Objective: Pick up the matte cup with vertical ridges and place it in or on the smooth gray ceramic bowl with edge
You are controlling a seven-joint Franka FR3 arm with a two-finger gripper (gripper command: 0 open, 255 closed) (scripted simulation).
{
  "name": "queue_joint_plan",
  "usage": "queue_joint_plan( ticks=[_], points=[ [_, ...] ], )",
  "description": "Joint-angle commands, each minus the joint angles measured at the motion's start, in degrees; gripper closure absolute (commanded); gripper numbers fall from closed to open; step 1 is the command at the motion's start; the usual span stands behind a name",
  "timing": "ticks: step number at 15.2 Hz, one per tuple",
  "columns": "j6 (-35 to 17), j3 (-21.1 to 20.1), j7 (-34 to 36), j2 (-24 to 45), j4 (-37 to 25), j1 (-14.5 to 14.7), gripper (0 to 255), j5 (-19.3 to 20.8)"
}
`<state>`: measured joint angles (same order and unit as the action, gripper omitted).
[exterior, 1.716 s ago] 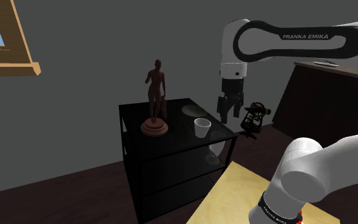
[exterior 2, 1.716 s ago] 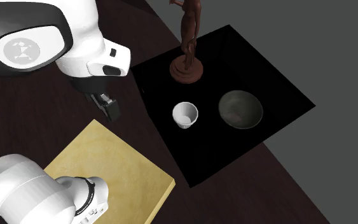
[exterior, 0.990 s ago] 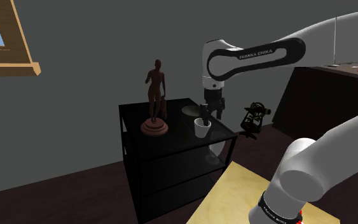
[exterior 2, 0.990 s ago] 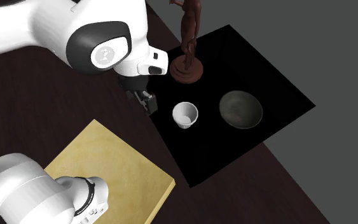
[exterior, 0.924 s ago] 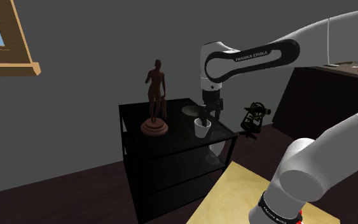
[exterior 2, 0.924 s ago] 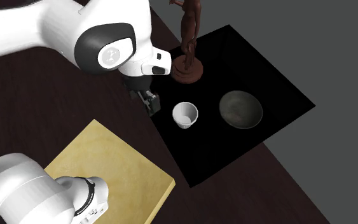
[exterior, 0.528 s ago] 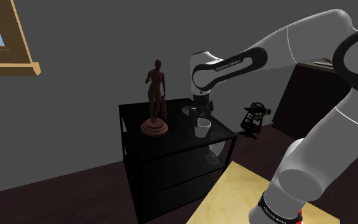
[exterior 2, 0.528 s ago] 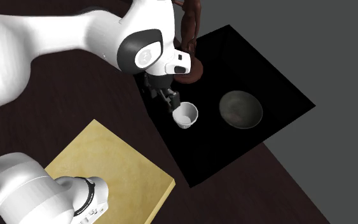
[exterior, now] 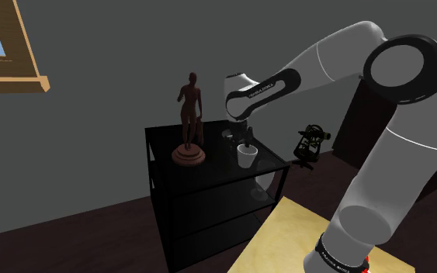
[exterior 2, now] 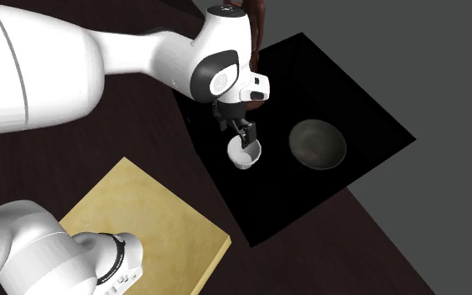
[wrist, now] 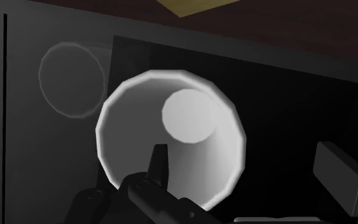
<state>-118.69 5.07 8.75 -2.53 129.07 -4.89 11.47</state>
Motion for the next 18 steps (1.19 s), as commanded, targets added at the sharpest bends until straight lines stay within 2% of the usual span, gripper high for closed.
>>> queue_joint_plan(
  ticks=[1,4,12,13,18],
  points=[
    [-1.6,0.2,0.0,0.7,0.7,-0.2,0,0.2],
    [-4.4,0.4,0.2,1.9,2.4,-0.4,0,0.5],
    [-4.4,0.4,0.2,1.9,2.4,-0.4,0,0.5],
    [-4.4,0.4,0.2,1.9,2.4,-0.4,255,0.5],
    [-4.3,0.4,0.2,1.9,2.3,-0.4,255,0.5]
  ],
)
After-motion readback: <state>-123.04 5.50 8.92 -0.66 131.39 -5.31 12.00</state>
